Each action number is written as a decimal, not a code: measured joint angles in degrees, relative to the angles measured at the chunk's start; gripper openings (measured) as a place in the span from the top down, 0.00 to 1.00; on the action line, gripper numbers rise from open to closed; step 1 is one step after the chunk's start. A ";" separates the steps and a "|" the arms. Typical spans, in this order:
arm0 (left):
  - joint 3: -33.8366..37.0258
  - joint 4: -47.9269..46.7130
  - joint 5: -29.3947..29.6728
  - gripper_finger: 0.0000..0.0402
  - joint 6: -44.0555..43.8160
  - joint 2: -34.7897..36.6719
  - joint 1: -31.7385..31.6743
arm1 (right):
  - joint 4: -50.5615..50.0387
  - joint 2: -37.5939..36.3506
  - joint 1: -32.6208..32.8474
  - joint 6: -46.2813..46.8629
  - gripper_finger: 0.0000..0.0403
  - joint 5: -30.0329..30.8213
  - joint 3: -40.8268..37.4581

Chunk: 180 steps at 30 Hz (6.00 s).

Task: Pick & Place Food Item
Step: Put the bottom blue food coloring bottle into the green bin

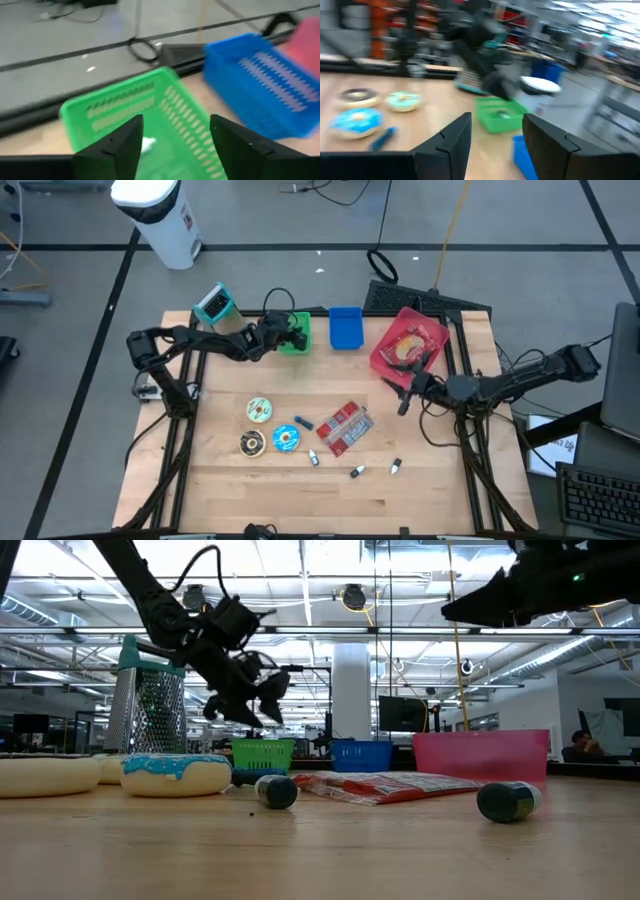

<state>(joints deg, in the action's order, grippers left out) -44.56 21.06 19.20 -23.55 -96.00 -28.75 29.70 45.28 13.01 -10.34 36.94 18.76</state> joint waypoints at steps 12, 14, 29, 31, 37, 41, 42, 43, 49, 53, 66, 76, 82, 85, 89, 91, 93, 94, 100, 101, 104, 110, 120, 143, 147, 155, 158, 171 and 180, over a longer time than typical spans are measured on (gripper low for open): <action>-0.02 -1.04 -12.59 0.33 -2.39 16.64 6.01 | -12.96 1.77 9.95 10.00 0.59 -35.92 0.02; -0.04 -0.74 -12.63 0.32 -1.94 18.24 8.63 | -16.29 3.29 12.83 14.05 0.59 -37.00 0.02; -0.04 6.39 -4.61 0.32 0.66 18.88 25.43 | -17.69 26.67 23.50 18.04 0.58 -29.63 0.02; -0.04 6.28 -3.24 0.32 0.37 18.88 26.27 | -17.16 28.33 23.50 17.52 0.57 -29.77 0.04; -0.04 6.10 -2.16 0.32 -0.61 18.88 27.28 | -13.27 29.88 23.87 17.21 0.58 -33.91 0.09; -0.04 6.12 -2.14 0.32 -0.73 18.88 27.28 | -10.36 29.85 23.89 18.52 0.59 -33.29 0.11; -0.04 6.10 -2.14 0.32 -0.74 18.88 27.28 | -10.77 30.02 23.90 18.75 0.59 -31.97 0.10; -0.04 6.07 -2.12 0.32 -0.74 18.88 27.28 | -10.91 30.31 23.90 19.31 0.59 -30.47 0.04; -0.04 6.04 -2.09 0.32 -0.76 18.39 27.26 | -6.22 33.43 24.39 23.54 0.58 -28.14 0.04; -0.04 5.28 -2.09 0.32 -0.73 18.38 27.23 | -1.38 35.19 26.58 24.47 0.59 -28.09 0.04; -0.04 4.24 0.38 0.32 -0.72 18.39 27.23 | 1.96 35.95 28.27 19.37 0.59 -25.36 0.07; -0.04 4.04 0.40 0.32 -0.96 18.38 27.36 | 8.34 43.22 28.36 21.64 0.59 -26.62 0.13; -0.04 4.06 0.42 0.32 -0.96 18.38 27.34 | 7.33 43.65 28.21 21.63 0.66 -26.66 0.17; -0.04 4.06 0.44 0.33 -0.96 18.40 27.34 | 7.29 43.65 27.81 20.67 0.73 -26.77 0.17; -0.04 4.06 0.42 0.32 -0.99 18.40 27.34 | 7.30 43.63 26.54 17.30 0.82 -26.73 0.17; -0.04 4.06 0.43 0.33 -1.19 18.40 27.34 | 7.68 43.60 25.42 15.25 0.86 -26.58 0.17; -0.04 4.06 0.42 0.32 -1.22 18.40 27.34 | 7.51 43.09 23.98 12.92 0.87 -26.06 0.15; -0.04 4.06 0.42 0.33 -1.50 18.40 27.34 | 7.37 42.69 23.15 11.94 0.87 -25.41 0.11; -0.04 4.76 -1.20 0.33 -4.00 17.22 27.34 | 7.12 38.10 18.17 4.67 0.83 -18.31 0.09; -0.04 4.68 -1.39 0.32 -4.06 16.59 27.47 | 7.17 37.17 17.16 3.15 0.84 -16.87 0.09; -0.04 7.71 -2.28 0.33 -5.28 13.03 28.02 | 7.42 34.99 13.92 -0.61 0.86 -12.62 0.11; -0.02 20.16 -5.77 0.33 -7.14 3.45 29.27 | 12.22 34.40 8.59 -7.30 0.85 -6.32 0.09; -2.43 30.09 -9.54 0.33 -15.25 -9.17 29.31 | 19.83 34.40 4.33 -20.39 0.85 -2.55 2.58; -13.73 25.64 -14.62 0.33 -10.17 -13.55 31.30 | 23.63 34.17 2.82 -33.75 0.85 -2.67 3.98; -13.75 25.79 -14.57 0.33 -10.16 -13.53 31.28 | 24.93 34.18 2.83 -36.73 0.85 -2.60 3.96; -13.70 24.03 -13.76 0.33 -10.72 -13.76 31.31 | 26.48 33.94 3.51 -39.91 0.85 -2.45 5.33; -13.68 23.16 -13.36 0.33 -11.49 -13.65 31.37 | 25.30 33.94 4.24 -41.55 0.85 -2.44 5.60; -13.68 23.30 -13.18 0.34 -12.61 -13.60 31.50 | 24.55 33.86 4.79 -39.87 0.85 -2.46 5.99; -13.68 23.52 -13.44 0.64 -14.29 -13.60 31.36 | 23.91 33.86 4.75 -39.85 0.85 -2.51 5.99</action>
<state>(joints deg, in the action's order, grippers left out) -58.24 44.58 5.76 -37.85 -109.60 2.61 53.61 79.13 17.76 -50.19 34.44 24.75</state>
